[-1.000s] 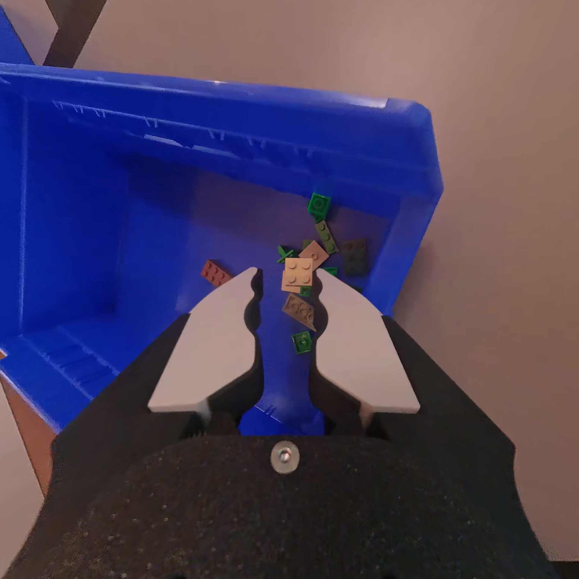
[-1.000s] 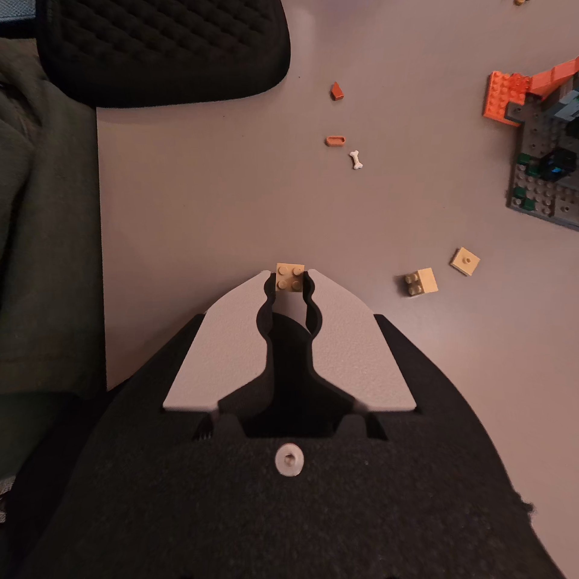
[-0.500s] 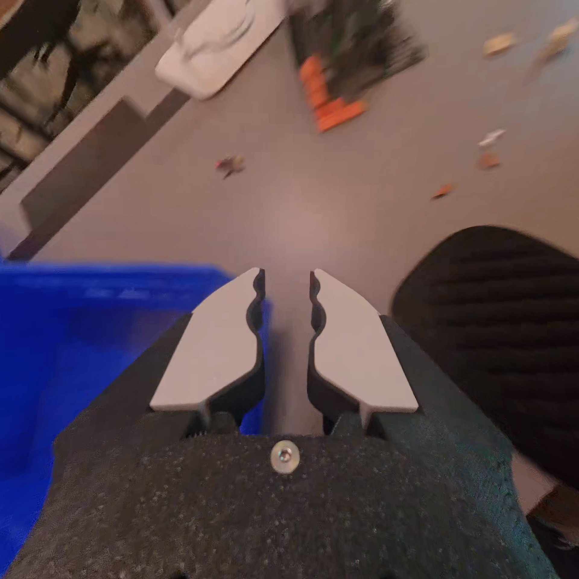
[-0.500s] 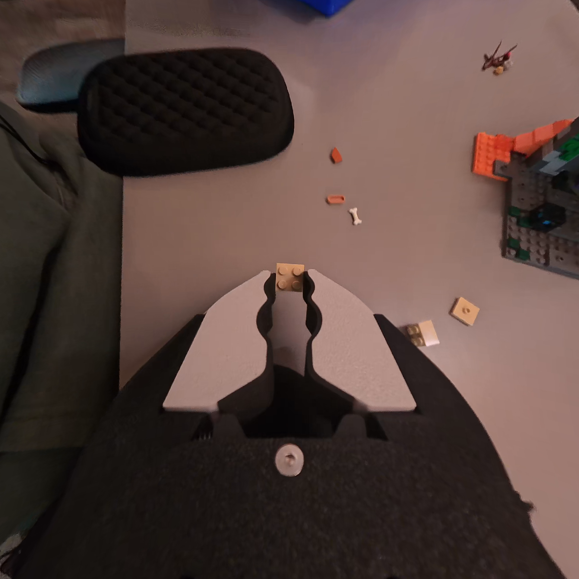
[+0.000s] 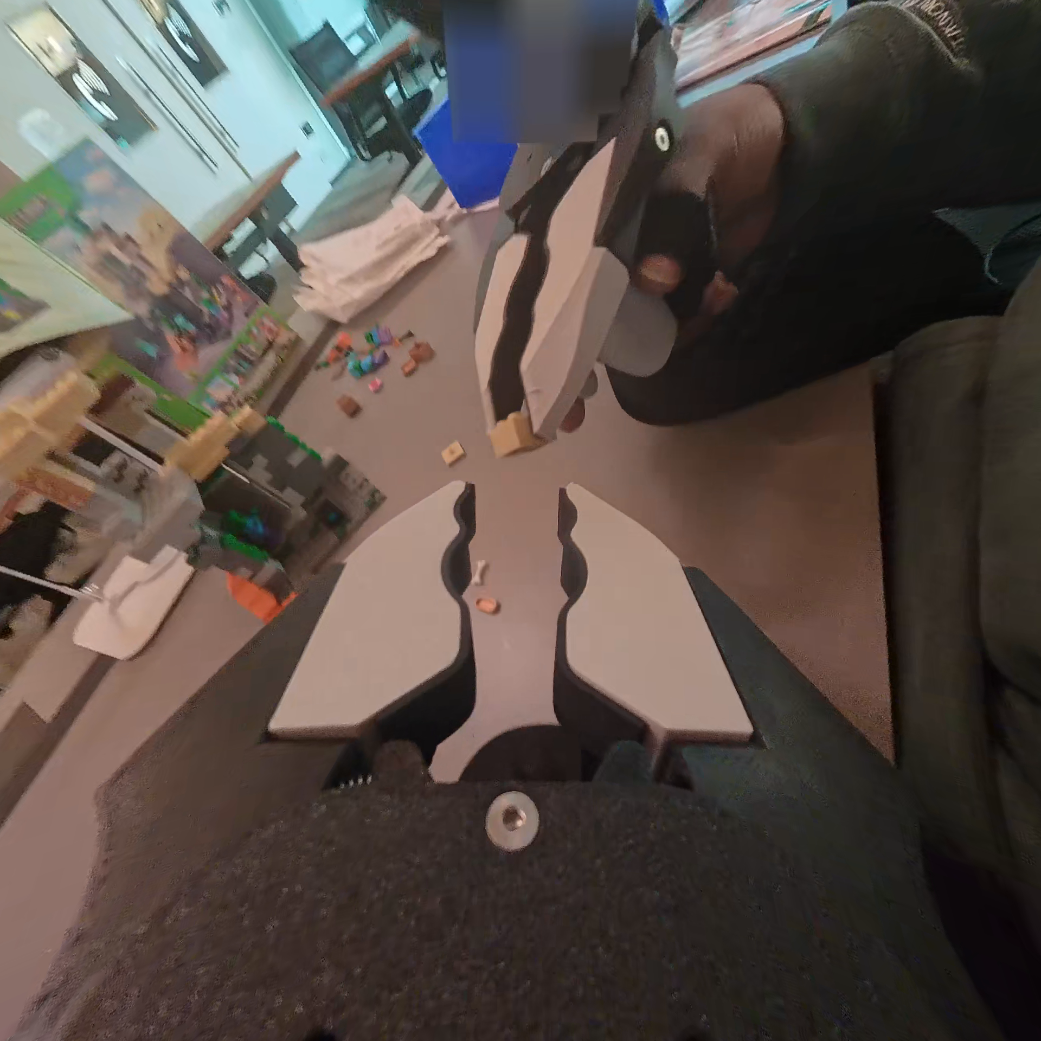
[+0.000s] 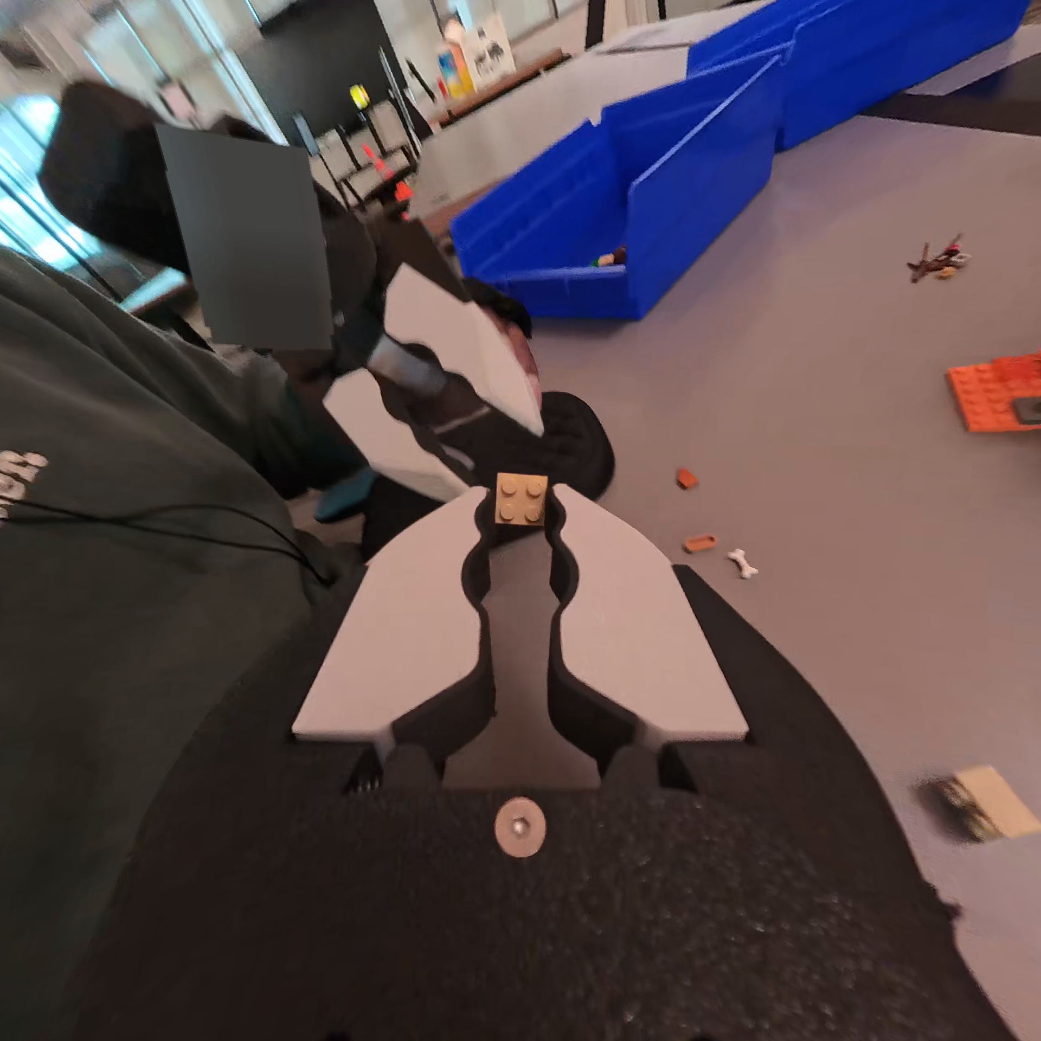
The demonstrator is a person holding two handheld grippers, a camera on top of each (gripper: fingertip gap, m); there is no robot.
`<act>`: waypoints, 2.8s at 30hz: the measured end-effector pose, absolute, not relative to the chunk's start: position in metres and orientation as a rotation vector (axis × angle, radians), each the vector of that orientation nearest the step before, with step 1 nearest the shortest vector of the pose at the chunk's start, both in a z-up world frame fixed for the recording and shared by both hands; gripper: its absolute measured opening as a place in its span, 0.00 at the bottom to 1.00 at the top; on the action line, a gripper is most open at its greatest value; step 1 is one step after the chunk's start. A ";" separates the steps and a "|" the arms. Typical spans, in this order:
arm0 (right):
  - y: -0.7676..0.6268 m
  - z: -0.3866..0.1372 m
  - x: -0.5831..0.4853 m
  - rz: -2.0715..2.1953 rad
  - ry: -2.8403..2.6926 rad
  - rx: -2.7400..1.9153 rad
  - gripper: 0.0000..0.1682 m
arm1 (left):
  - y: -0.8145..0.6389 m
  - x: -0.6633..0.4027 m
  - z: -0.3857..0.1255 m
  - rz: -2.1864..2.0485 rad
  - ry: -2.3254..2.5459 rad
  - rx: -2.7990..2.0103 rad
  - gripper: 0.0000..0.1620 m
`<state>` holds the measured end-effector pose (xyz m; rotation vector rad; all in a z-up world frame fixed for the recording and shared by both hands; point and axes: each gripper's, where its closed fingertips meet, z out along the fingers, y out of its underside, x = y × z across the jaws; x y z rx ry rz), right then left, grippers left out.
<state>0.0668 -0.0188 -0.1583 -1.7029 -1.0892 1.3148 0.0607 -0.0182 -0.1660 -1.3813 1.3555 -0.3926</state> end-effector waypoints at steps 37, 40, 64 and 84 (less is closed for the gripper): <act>0.117 -0.251 0.154 0.542 -1.119 -2.265 0.18 | 0.100 -0.242 -0.206 0.229 0.529 -2.233 0.20; 0.124 -0.259 0.156 0.471 -1.147 -2.328 0.18 | 0.096 -0.232 -0.199 0.185 0.540 -2.193 0.20; -0.002 -0.149 0.029 1.431 -1.038 -1.786 0.09 | 0.001 0.037 -0.157 -0.311 1.252 -1.418 0.19; 0.052 -0.205 0.128 0.707 -1.078 -1.971 0.22 | 0.080 -0.178 -0.130 0.249 0.786 -1.835 0.10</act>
